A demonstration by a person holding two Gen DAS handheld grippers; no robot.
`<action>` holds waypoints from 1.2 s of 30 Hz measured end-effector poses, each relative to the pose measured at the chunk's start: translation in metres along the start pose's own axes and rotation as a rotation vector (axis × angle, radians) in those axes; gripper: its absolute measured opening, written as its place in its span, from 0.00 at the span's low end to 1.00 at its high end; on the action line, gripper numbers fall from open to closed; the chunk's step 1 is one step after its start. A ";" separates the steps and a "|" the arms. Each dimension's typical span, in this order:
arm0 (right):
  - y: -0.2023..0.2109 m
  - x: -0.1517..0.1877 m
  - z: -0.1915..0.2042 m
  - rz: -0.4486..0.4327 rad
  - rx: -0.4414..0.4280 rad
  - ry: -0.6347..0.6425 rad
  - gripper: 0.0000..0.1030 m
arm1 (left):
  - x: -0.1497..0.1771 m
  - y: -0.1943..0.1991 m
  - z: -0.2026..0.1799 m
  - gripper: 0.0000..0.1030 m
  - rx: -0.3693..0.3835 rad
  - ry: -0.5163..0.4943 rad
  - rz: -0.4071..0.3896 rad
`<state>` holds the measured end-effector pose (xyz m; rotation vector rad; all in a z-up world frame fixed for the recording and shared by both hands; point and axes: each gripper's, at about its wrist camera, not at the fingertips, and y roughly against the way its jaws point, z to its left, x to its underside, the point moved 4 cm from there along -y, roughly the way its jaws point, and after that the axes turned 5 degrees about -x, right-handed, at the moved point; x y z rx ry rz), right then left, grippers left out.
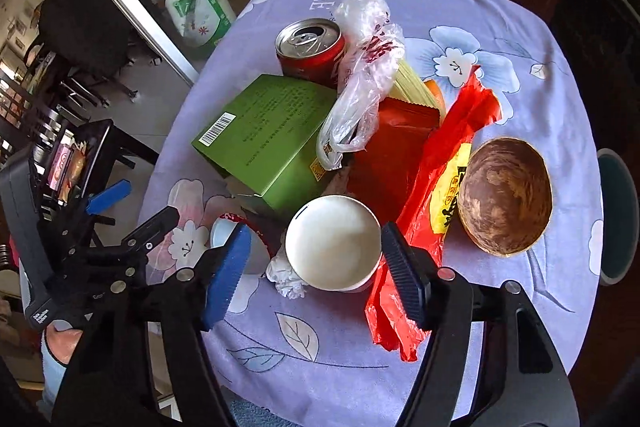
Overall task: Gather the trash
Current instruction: 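Return to the table and grasp the green box with the left tool, then lift the green box with the left tool while the right tool grasps the white paper cup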
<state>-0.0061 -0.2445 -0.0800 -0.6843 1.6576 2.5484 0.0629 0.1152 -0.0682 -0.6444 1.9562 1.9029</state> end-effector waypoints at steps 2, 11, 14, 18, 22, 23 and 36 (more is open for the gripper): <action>-0.004 -0.001 -0.002 -0.013 0.034 0.010 0.70 | -0.003 -0.006 0.003 0.96 0.002 0.002 0.000; 0.003 -0.009 -0.020 -0.031 0.064 -0.013 0.70 | -0.027 -0.036 -0.017 0.96 0.025 -0.081 -0.024; -0.006 -0.002 -0.018 0.008 0.040 -0.018 0.70 | -0.035 -0.046 -0.024 0.77 0.026 -0.099 -0.019; -0.012 0.009 -0.018 0.017 0.060 0.007 0.70 | -0.045 -0.057 -0.038 0.58 0.052 -0.131 -0.007; -0.017 0.015 -0.025 0.014 0.050 -0.003 0.57 | -0.049 -0.068 -0.053 0.38 0.070 -0.169 0.015; -0.016 0.016 -0.025 0.006 0.038 -0.002 0.52 | -0.048 -0.071 -0.056 0.24 0.075 -0.172 0.024; 0.036 0.005 -0.030 -0.088 -0.079 -0.064 0.51 | -0.040 -0.021 -0.050 0.06 0.036 -0.113 -0.051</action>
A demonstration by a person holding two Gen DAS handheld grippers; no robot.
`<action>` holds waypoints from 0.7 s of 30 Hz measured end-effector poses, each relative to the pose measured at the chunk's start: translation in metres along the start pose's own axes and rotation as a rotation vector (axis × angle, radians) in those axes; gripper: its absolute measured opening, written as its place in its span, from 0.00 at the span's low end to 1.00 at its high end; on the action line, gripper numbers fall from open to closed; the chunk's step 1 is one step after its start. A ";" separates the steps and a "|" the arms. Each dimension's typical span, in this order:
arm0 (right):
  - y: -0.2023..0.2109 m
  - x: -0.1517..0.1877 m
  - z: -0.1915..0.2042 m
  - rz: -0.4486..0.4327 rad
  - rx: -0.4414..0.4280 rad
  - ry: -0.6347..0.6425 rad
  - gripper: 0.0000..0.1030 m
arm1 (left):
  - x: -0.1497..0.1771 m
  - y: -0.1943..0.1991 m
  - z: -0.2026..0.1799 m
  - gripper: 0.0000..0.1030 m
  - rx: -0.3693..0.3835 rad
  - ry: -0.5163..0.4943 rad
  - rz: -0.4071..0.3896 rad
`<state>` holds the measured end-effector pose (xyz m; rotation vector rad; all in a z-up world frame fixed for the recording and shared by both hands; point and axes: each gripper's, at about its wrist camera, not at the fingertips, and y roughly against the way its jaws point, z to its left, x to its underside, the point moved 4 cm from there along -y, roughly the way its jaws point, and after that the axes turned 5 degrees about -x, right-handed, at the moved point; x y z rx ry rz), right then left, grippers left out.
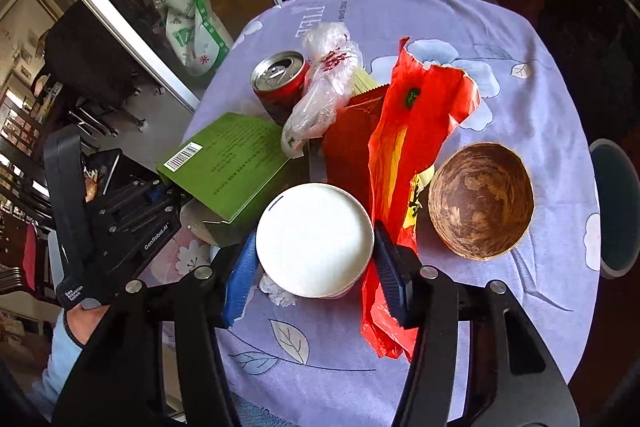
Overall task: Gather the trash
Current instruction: 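Lift the green box with the left tool while the right tool grasps the white paper cup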
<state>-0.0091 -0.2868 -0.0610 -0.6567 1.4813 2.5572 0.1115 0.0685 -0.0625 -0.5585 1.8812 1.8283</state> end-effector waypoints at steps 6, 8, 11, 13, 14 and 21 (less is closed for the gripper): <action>0.026 -0.003 0.000 -0.035 -0.079 -0.035 0.51 | 0.005 0.029 0.006 0.06 -0.007 0.037 -0.036; 0.033 -0.002 -0.002 -0.045 -0.098 -0.047 0.51 | 0.007 0.037 0.007 0.06 -0.007 0.046 -0.044; 0.045 -0.001 -0.012 -0.069 -0.087 -0.058 0.51 | 0.010 0.045 0.003 0.06 0.001 0.045 -0.046; 0.048 0.004 -0.023 -0.067 -0.078 -0.073 0.51 | 0.012 0.050 -0.001 0.06 0.023 0.037 -0.044; 0.048 0.009 -0.030 -0.056 -0.076 -0.084 0.51 | 0.012 0.052 -0.005 0.06 0.037 0.031 -0.044; 0.036 0.041 -0.103 -0.006 -0.068 -0.238 0.53 | 0.023 0.054 -0.057 0.06 0.158 -0.046 -0.013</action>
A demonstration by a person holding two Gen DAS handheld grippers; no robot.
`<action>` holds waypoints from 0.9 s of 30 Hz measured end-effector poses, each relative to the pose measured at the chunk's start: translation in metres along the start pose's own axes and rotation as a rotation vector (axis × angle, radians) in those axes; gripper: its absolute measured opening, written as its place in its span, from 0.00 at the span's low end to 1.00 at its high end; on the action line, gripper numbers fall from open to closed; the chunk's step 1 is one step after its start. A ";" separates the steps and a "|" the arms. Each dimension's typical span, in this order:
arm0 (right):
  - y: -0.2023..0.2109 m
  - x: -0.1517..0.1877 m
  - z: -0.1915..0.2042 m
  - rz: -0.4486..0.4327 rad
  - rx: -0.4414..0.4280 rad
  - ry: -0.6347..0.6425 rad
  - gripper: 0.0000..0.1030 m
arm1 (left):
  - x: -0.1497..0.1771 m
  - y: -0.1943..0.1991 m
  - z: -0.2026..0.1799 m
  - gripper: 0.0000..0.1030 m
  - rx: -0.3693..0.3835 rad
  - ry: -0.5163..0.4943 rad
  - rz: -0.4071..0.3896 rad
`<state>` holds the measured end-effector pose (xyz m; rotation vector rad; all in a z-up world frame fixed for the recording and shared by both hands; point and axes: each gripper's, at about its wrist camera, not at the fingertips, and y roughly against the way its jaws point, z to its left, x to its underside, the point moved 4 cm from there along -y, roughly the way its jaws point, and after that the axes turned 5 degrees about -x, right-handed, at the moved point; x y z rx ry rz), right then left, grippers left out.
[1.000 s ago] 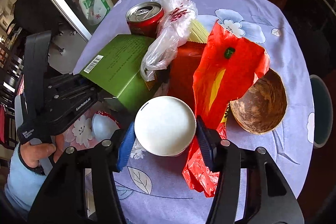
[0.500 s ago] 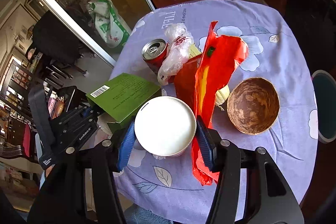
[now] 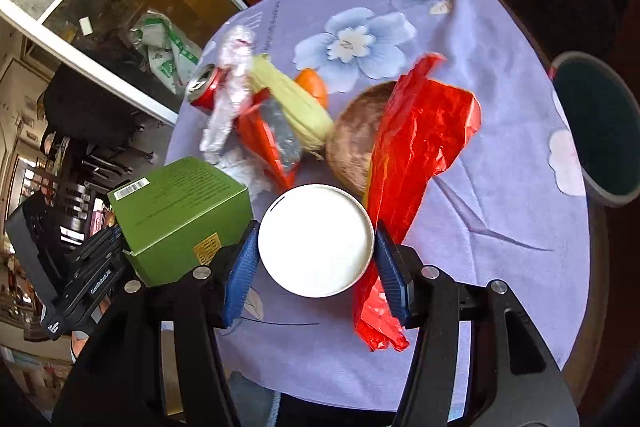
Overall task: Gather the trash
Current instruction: 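Lift the green box with the left tool while the right tool grasps the white paper cup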
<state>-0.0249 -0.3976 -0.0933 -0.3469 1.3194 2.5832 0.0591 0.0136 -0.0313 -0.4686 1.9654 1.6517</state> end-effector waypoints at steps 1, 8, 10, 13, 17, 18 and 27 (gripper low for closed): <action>0.002 0.001 -0.011 -0.003 0.009 -0.019 0.53 | 0.001 -0.004 -0.008 0.06 0.010 -0.014 0.009; 0.018 0.006 -0.066 -0.027 0.067 -0.125 0.64 | 0.018 -0.033 -0.049 0.08 0.022 -0.089 0.083; 0.022 0.010 -0.071 -0.032 0.083 -0.122 0.69 | 0.023 -0.039 -0.055 0.10 0.002 -0.112 0.102; 0.024 0.014 -0.079 -0.037 0.086 -0.128 0.70 | 0.027 -0.046 -0.060 0.12 -0.019 -0.126 0.125; 0.028 0.020 -0.099 -0.055 0.094 -0.173 0.73 | 0.032 -0.052 -0.064 0.34 -0.050 -0.149 0.144; 0.028 0.021 -0.103 -0.057 0.094 -0.185 0.73 | 0.034 -0.053 -0.067 0.36 -0.061 -0.159 0.146; 0.059 0.030 -0.125 -0.150 0.144 -0.239 0.73 | 0.043 -0.059 -0.071 0.37 -0.087 -0.167 0.165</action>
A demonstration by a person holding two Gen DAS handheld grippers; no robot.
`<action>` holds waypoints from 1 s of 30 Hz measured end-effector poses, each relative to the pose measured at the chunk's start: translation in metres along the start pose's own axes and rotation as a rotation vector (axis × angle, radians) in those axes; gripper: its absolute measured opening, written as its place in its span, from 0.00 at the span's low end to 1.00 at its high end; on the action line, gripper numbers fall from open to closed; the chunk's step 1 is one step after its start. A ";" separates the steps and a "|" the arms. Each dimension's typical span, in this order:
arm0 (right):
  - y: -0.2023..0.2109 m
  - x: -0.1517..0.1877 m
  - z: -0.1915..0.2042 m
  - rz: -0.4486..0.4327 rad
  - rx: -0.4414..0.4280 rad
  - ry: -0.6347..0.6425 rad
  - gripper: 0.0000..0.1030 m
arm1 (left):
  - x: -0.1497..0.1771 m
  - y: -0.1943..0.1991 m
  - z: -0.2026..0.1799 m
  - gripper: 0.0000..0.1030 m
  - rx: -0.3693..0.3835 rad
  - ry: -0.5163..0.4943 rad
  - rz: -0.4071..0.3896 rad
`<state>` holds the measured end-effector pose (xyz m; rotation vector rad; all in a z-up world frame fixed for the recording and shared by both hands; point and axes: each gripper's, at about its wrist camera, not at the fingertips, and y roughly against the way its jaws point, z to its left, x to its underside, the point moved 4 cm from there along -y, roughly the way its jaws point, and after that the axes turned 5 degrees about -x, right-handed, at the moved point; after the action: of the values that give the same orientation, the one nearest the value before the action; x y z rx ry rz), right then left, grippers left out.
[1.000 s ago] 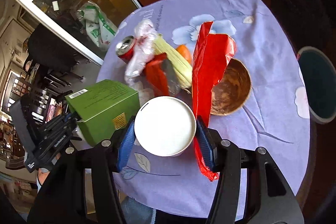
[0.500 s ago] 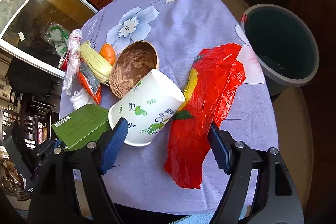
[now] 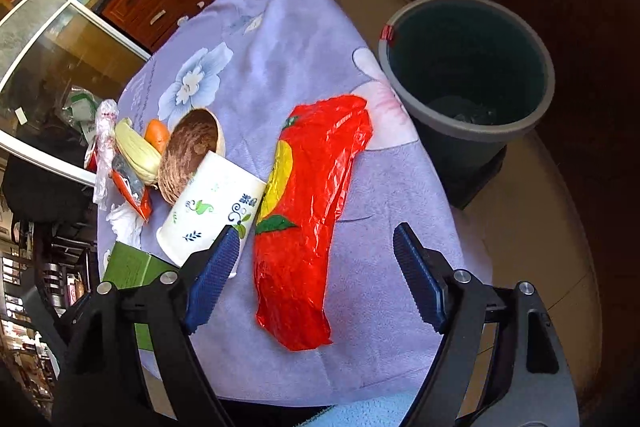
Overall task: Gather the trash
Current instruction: 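Lift the green box with the left tool while the right tool grasps the white paper cup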
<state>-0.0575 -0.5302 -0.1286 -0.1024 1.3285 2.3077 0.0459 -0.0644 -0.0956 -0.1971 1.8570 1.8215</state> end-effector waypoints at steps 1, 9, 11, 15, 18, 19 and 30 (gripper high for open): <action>0.006 -0.001 0.004 -0.020 -0.010 0.007 0.73 | 0.000 0.002 0.000 0.28 -0.004 0.001 -0.011; -0.026 -0.001 0.058 0.118 -0.130 0.056 0.73 | -0.002 0.011 0.002 0.05 0.021 0.022 -0.046; -0.043 0.000 0.064 0.156 -0.127 0.046 0.73 | 0.001 0.008 0.001 0.06 0.022 0.013 -0.033; -0.068 -0.001 0.065 0.194 -0.125 0.008 0.73 | 0.008 -0.003 0.001 0.07 0.032 0.009 0.003; -0.076 0.000 0.069 0.193 -0.123 0.015 0.67 | 0.010 -0.009 -0.001 0.07 0.037 0.006 0.023; -0.074 -0.001 0.071 0.181 -0.117 0.030 0.62 | 0.010 -0.008 -0.002 0.06 0.036 0.004 0.021; -0.030 -0.008 0.082 0.113 -0.195 0.073 0.47 | -0.019 0.049 0.023 0.06 0.042 0.107 -0.114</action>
<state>-0.0234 -0.4527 -0.1068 -0.1804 1.1677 2.5480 0.0461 -0.0433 -0.0425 -0.3844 1.9141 1.7228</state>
